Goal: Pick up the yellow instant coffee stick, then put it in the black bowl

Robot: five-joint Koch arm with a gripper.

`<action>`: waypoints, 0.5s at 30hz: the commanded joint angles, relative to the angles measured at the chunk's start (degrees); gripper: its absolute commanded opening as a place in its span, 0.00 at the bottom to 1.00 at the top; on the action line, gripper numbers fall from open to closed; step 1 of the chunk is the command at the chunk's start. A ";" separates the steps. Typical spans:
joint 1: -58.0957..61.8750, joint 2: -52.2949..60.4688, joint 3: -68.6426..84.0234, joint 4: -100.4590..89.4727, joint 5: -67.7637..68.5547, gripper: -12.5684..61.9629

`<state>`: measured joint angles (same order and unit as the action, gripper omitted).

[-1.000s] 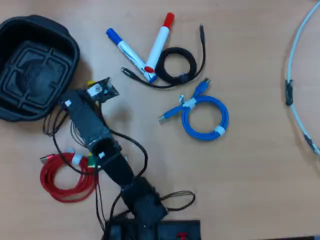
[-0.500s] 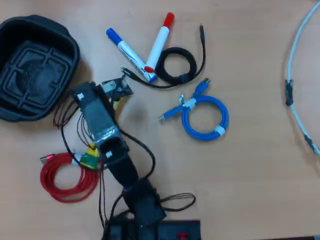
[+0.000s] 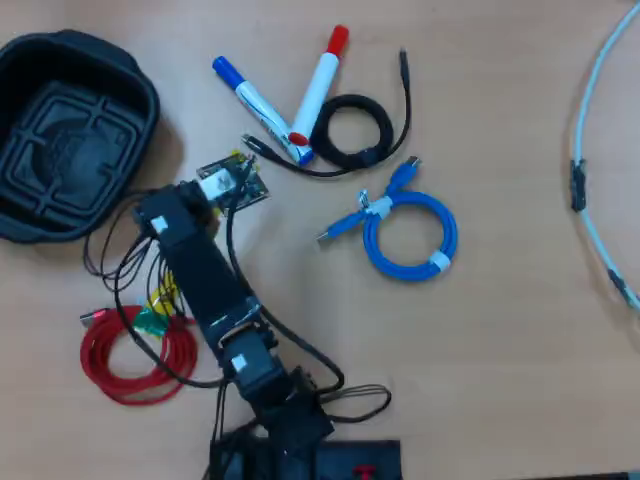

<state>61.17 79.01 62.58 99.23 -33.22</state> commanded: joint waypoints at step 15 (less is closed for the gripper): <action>-13.36 4.66 -23.12 2.99 19.34 0.08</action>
<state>49.22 79.80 45.62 99.93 -14.59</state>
